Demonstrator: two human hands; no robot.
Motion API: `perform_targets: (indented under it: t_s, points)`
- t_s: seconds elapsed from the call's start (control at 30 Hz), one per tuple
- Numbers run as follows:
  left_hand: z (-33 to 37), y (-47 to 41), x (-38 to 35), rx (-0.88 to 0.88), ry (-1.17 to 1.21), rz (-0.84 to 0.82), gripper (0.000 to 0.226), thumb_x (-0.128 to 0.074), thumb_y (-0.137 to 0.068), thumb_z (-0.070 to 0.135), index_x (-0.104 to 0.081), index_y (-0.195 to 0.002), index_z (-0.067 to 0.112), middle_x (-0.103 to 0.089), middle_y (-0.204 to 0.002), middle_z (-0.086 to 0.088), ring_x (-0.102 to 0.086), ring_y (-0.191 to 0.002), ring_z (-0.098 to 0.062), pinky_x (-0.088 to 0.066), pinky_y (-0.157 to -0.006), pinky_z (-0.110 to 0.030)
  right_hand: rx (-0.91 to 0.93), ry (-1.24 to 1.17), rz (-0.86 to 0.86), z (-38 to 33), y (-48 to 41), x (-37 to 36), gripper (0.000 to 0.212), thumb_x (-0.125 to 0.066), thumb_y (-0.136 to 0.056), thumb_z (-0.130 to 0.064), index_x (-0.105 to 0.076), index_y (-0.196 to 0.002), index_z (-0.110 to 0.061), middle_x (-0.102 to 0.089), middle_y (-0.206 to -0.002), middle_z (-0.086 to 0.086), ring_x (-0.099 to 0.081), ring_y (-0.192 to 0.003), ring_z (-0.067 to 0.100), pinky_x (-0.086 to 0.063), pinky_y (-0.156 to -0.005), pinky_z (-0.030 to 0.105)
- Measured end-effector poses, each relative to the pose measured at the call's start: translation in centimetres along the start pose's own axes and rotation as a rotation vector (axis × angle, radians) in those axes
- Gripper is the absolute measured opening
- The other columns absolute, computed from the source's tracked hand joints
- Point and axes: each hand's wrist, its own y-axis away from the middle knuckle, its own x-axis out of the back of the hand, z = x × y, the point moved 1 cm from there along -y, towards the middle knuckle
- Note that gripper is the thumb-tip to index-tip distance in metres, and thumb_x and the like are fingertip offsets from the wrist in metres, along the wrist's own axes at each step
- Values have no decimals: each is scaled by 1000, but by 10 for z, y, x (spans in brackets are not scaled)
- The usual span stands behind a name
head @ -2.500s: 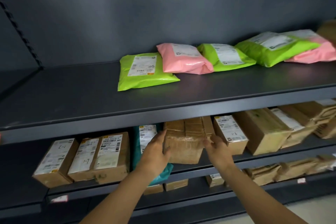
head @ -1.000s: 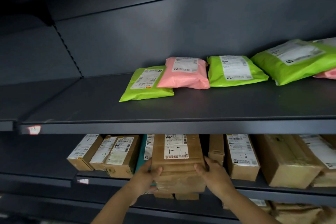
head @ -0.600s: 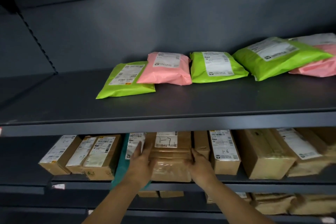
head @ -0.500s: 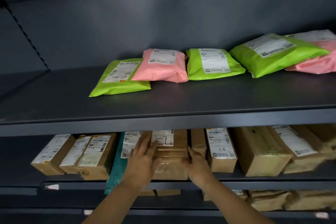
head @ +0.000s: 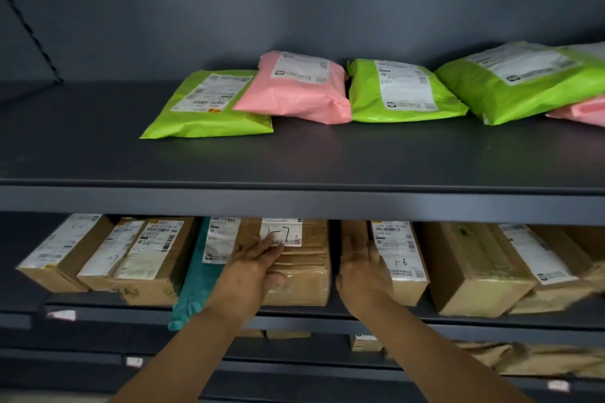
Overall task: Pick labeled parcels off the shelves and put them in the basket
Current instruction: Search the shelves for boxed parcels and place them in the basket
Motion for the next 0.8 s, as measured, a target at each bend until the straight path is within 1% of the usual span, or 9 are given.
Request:
perform_targets:
  t_s: [0.17, 0.27, 0.33, 0.37, 0.43, 0.5, 0.57, 0.67, 0.8]
  points:
    - [-12, 3, 6, -1, 56, 20, 60, -53, -91, 38, -31, -145, 27, -15, -153, 15, -11, -144, -8, -5, -116, -21, -35, 130, 63, -6, -15, -4, 50, -43, -96, -34, -29, -142, -20, -43, -137, 12, -33, -123, 33, -31, -100, 39]
    - [-19, 5, 8, 4, 90, 42, 59, -57, -90, 34, -35, -144, 25, -21, -154, 13, -15, -144, -8, -4, -113, -18, -30, 54, 87, -12, -13, -10, 38, -41, -98, -32, -42, -134, -19, -39, -136, 14, -33, -127, 36, -30, -106, 41]
    - [-19, 7, 9, 8, 91, 40, 59, -58, -90, 33, -35, -144, 25, -21, -154, 11, -16, -144, -9, -3, -112, -17, -33, 33, 92, -18, -8, -19, 35, -47, -96, -26, -48, -130, -17, -33, -139, 16, -28, -133, 41, -27, -111, 45]
    - [-19, 7, 10, 7, 94, 41, 59, -57, -91, 32, -34, -144, 25, -20, -154, 12, -15, -144, -9, -2, -112, -17, -42, 5, 127, -19, -7, -22, 34, -51, -94, -22, -50, -127, -15, -37, -136, 18, -31, -131, 42, -30, -110, 46]
    - [-18, 8, 11, 6, 88, 36, 59, -56, -91, 33, -32, -145, 27, -18, -155, 13, -13, -144, -8, -1, -110, -16, -79, -69, 228, -16, -10, -20, 35, -59, -88, -16, -51, -122, -12, -49, -123, 17, -47, -116, 38, -43, -99, 45]
    - [-19, 7, 11, 6, 79, 27, 59, -55, -92, 33, -31, -146, 27, -16, -155, 14, -12, -144, -7, 0, -110, -15, -113, -97, 270, -11, -15, -14, 42, -58, -90, -18, -42, -128, -10, -48, -122, 15, -50, -110, 30, -46, -91, 35]
    - [-19, 7, 12, 13, 69, 15, 59, -52, -92, 35, -29, -146, 29, -14, -155, 16, -11, -144, -7, 0, -111, -16, -159, -64, 237, -8, -20, -11, 52, -52, -94, -26, -33, -138, -6, -40, -130, 15, -45, -115, 27, -43, -93, 30]
    - [-15, 5, 9, 15, 15, 6, 59, -48, -94, 39, -24, -147, 32, -10, -156, 17, -7, -145, -7, -4, -118, -23, -163, -1, 167, -10, -18, -5, 44, -47, -95, -37, -52, -126, -6, -44, -130, 14, -41, -117, 28, -40, -94, 31]
    - [-10, 4, -1, -2, 22, 38, 58, -57, -90, 37, -36, -143, 28, -21, -154, 11, -19, -144, -15, -14, -119, -33, -109, -88, 158, -7, 5, -5, 54, -51, -91, -41, -37, -131, -9, -42, -126, 12, -43, -115, 26, -43, -95, 30]
